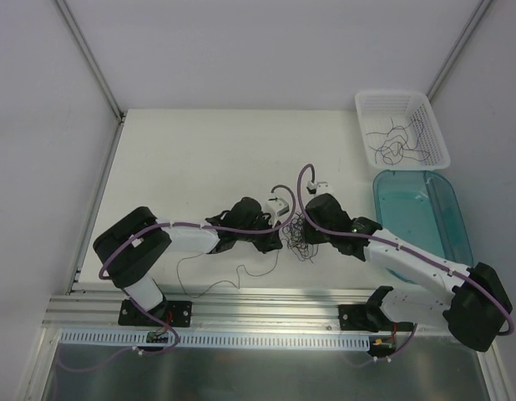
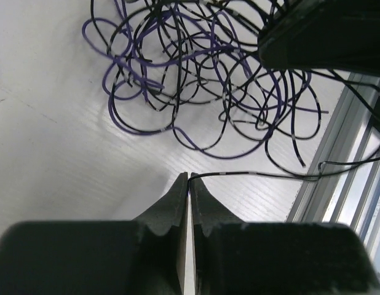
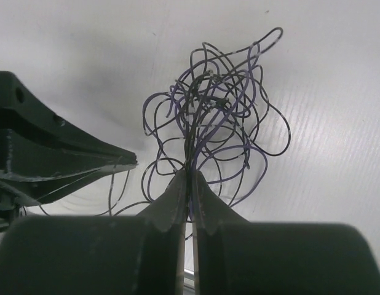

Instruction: Untangle the cables

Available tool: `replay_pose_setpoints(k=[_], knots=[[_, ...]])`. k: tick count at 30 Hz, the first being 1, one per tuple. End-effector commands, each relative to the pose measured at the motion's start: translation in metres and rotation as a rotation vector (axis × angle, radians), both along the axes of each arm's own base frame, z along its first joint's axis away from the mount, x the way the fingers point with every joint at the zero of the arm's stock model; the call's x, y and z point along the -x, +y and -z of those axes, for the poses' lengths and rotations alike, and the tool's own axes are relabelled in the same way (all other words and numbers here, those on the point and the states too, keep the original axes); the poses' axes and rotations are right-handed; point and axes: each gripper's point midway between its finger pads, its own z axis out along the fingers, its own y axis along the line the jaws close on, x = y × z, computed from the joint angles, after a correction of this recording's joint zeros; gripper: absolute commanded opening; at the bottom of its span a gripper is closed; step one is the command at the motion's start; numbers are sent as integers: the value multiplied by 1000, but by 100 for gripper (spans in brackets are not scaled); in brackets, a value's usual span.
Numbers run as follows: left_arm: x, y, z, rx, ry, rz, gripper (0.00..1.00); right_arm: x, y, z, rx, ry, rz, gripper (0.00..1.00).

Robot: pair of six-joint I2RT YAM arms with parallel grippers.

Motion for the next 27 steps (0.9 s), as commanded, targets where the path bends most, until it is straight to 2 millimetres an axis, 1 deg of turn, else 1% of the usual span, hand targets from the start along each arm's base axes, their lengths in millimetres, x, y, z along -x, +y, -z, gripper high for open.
replay_pose_setpoints(k=[1,2,3,4,5,6,7,8,9,10,11,13,14,15,16,17,18,19,20,21,22,23,24,25,27], knots=[[-1,-1,-19,52,-35,-34,0,-4,-9,-1,-13,-17,44,1],[-3,2,-29,64,-52,-54,0,-6,-15,-1,-9,-21,63,1],[-2,9,-28,36,-37,-74,0,-8,-21,1,5,-26,82,1],[-4,15,-29,17,-40,-111,0,-7,-27,3,19,-22,97,1],[-11,21,-43,25,-67,-166,0,-8,-35,4,31,-24,120,1],[-13,28,-47,13,-71,-195,0,-9,-41,6,45,-24,138,1],[-11,39,-45,-20,-60,-221,0,-9,-50,8,70,-24,163,1],[-18,49,-62,-6,-102,-284,0,-10,-58,11,83,-21,189,1],[-20,56,-69,-5,-118,-321,0,-12,-64,9,94,-34,213,1],[-17,71,-66,-47,-107,-356,0,-11,-69,11,105,-30,226,1],[-26,87,-85,-25,-148,-446,0,-11,-76,13,116,-27,244,1],[-29,109,-97,-27,-161,-527,0,-10,-83,13,120,-28,266,1],[-30,133,-107,-28,-153,-604,0,-12,-86,12,120,-29,281,1],[-33,151,-110,-47,-153,-673,0,-10,-90,14,127,-23,291,1],[-35,163,-119,-37,-150,-717,0,-10,-93,15,127,-24,303,1],[-29,184,-124,-44,-133,-768,0,-10,-96,15,125,-20,314,1],[-35,206,-129,-47,-132,-847,0,-10,-99,15,128,-21,324,1],[-35,221,-147,-7,-160,-896,0,-10,-101,15,128,-19,331,1],[-30,236,-146,-41,-153,-935,0,-10,-104,16,128,-18,344,1],[-33,254,-153,-41,-168,-999,0,-10,-105,16,128,-16,347,1],[-32,265,-168,-30,-201,-1031,0,-10,-108,15,127,-15,361,1],[-31,271,-175,-33,-213,-1046,0,-10,-109,15,126,-16,365,1],[-29,282,-174,-65,-204,-1074,0,-10,-110,16,127,-13,366,1],[-30,291,-186,-77,-229,-1109,0,-10,-111,15,125,-15,371,1],[-28,302,-186,-130,-228,-1145,0,-10,-113,15,128,-11,377,1]])
